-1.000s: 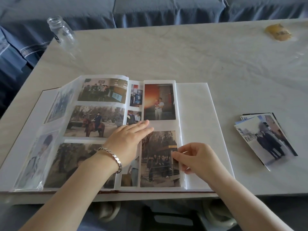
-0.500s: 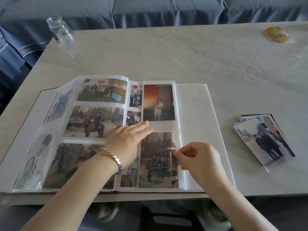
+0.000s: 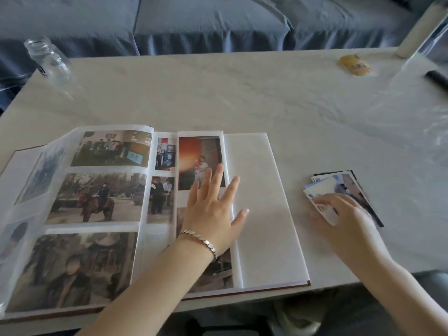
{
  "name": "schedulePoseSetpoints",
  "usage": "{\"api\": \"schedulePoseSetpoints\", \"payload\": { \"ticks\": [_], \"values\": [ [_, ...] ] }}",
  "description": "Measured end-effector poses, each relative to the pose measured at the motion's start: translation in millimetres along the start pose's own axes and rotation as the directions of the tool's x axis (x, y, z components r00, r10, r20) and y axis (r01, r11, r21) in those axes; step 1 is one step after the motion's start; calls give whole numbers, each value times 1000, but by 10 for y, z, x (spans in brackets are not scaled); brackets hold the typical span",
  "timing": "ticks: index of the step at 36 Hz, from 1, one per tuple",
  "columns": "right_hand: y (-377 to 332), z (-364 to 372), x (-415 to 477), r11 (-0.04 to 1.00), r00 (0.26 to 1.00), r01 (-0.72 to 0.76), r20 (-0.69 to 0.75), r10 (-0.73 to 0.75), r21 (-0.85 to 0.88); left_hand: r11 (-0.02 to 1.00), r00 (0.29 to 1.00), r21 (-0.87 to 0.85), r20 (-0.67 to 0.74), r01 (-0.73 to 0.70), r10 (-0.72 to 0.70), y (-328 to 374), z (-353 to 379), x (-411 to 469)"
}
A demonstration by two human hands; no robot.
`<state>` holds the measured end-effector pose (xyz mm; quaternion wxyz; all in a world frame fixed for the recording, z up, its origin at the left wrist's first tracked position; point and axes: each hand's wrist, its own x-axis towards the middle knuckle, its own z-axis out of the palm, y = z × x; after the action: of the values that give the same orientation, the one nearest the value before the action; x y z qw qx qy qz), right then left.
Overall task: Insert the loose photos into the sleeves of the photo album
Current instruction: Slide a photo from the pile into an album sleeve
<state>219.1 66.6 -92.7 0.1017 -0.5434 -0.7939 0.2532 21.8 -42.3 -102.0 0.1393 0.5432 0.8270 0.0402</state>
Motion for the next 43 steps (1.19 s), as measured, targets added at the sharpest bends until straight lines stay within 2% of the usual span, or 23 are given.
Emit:
{"api": "schedulePoseSetpoints", "payload": {
  "ticks": [2,5,11,14,15,18,20,22,24,26,28,30,31,32,34,36,39,43],
  "values": [
    [139,-60,71,991,1000,-25,-11,23,-131,999,1000,37,31,-3,2,47,4,94],
    [251,-58,131,958,992,-83,68,106,-276,995,997,95,76,-7,0,51,33,186],
    [332,-19,115,831,984,51,168,52,-553,991,994,131,104,25,-39,-121,90,155],
    [350,0,129,888,992,124,48,-115,-443,992,996,117,71,53,-61,-236,73,88],
    [331,-25,139,902,991,121,4,-131,-415,991,995,116,74,64,-73,-276,62,71],
    [294,-121,147,895,999,32,-11,-41,-445,991,995,120,77,59,-68,-359,44,41],
    [279,-145,169,916,986,25,-140,-89,-401,997,998,59,36,49,-51,-357,26,40],
    [188,-124,175,952,938,52,-311,-150,-302,997,998,-63,-41,36,-39,-293,8,48],
    [60,-75,169,953,849,170,-454,-271,-252,964,980,-264,-193,-10,-43,-183,-18,53],
    [-148,-51,142,910,753,322,-512,-414,-261,846,966,-531,-237,-40,-103,-21,-117,21],
    [-329,11,91,857,671,452,-538,-510,-249,606,987,-795,-106,-11,-122,161,-256,-17],
    [-466,116,17,816,683,542,-462,-566,-199,313,999,-949,41,48,-29,290,-323,-27],
    [-506,170,-13,799,694,578,-416,-588,-167,222,997,-972,75,71,9,341,-331,-27],
    [-530,226,-36,780,700,609,-367,-613,-142,198,996,-976,88,85,3,376,-320,-16],
    [-566,302,-58,756,717,649,-263,-646,-87,246,990,-964,76,104,-123,397,-269,43],
    [-566,342,-51,759,744,651,-193,-639,-5,345,958,-924,66,164,-281,342,-163,151],
    [-487,373,-21,832,830,553,-115,-546,35,459,922,-867,1,194,-387,246,-88,298],
    [-314,362,119,931,937,349,-47,-345,112,563,874,-801,-113,201,-473,175,-119,489]
  ]
}}
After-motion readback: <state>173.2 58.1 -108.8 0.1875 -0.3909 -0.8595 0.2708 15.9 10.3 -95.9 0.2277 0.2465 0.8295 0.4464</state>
